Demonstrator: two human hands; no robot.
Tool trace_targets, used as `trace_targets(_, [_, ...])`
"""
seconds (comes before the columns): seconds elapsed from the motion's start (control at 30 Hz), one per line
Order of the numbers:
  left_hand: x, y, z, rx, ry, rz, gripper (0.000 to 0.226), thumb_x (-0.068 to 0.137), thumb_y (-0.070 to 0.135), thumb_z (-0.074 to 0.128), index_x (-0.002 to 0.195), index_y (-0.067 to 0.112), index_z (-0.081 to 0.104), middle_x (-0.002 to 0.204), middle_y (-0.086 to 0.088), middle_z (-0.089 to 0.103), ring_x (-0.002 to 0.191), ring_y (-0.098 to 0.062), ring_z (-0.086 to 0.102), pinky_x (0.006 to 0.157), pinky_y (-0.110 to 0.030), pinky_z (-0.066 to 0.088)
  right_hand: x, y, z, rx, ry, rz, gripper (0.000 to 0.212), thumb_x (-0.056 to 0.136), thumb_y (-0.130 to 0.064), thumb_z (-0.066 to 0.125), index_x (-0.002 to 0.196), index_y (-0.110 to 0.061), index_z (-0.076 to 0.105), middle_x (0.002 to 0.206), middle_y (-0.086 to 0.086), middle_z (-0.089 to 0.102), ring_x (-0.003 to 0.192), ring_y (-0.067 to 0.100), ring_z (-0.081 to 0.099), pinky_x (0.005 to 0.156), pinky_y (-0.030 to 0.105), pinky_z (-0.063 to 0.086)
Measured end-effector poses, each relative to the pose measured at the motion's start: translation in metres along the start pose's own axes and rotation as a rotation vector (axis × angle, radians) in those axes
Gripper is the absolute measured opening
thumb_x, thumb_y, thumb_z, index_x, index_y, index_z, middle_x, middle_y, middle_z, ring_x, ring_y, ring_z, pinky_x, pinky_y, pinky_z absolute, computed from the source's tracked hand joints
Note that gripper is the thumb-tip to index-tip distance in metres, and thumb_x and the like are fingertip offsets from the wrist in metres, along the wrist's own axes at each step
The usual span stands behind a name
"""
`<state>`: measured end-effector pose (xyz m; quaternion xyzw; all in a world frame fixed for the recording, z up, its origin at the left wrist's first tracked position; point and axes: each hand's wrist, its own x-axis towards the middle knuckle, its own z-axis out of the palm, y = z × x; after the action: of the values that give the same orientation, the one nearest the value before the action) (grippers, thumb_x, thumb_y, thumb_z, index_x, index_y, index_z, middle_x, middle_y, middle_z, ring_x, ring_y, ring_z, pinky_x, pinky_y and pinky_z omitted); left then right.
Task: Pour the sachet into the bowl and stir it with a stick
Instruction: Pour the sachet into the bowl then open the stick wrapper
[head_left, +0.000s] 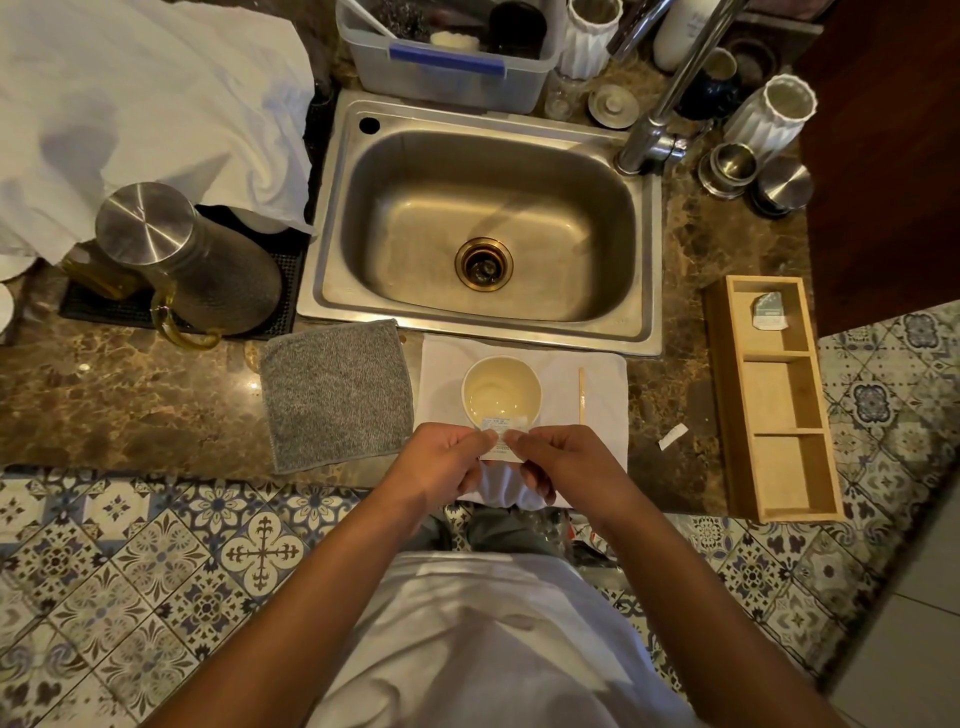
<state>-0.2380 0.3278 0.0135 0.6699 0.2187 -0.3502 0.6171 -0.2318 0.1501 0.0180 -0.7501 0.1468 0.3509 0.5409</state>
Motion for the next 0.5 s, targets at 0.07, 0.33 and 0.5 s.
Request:
trace_targets(0.07, [0.0004, -0.0007, -0.0003, -0.002, -0.005, 0.009, 0.049, 0.1, 0.024, 0.061, 0.054, 0.011, 0.049, 0.043, -0.002, 0.047, 0.033, -0.009, 0.033, 0.039, -0.018, 0.029, -0.0004, -0.0008, 0.0, 0.0, 0.006, 0.006, 0.049, 0.098, -0.039, 0.063, 0.06, -0.009, 0.066, 0.053, 0.011, 0.06, 0.047, 0.017, 0.053, 0.056, 0.027, 0.047])
trace_targets(0.33, [0.0013, 0.0013, -0.0006, -0.028, -0.006, -0.006, 0.05, 0.099, 0.027, 0.062, 0.054, 0.011, 0.049, 0.043, -0.005, 0.044, 0.032, -0.01, 0.03, 0.039, -0.02, 0.026, -0.0026, -0.0045, -0.0003, -0.005, 0.02, 0.016, 0.051, 0.099, -0.039, 0.062, 0.056, -0.011, 0.06, 0.046, 0.002, 0.054, 0.043, 0.013, 0.049, 0.055, 0.024, 0.045])
trace_targets(0.5, [0.0012, 0.0011, -0.0004, -0.047, -0.01, -0.022, 0.047, 0.1, 0.026, 0.062, 0.058, 0.006, 0.055, 0.04, -0.003, 0.045, 0.032, -0.01, 0.03, 0.04, -0.019, 0.026, -0.0029, -0.005, -0.0003, 0.001, 0.015, 0.016, 0.052, 0.098, -0.04, 0.063, 0.055, -0.012, 0.06, 0.047, 0.003, 0.054, 0.044, 0.014, 0.049, 0.056, 0.026, 0.046])
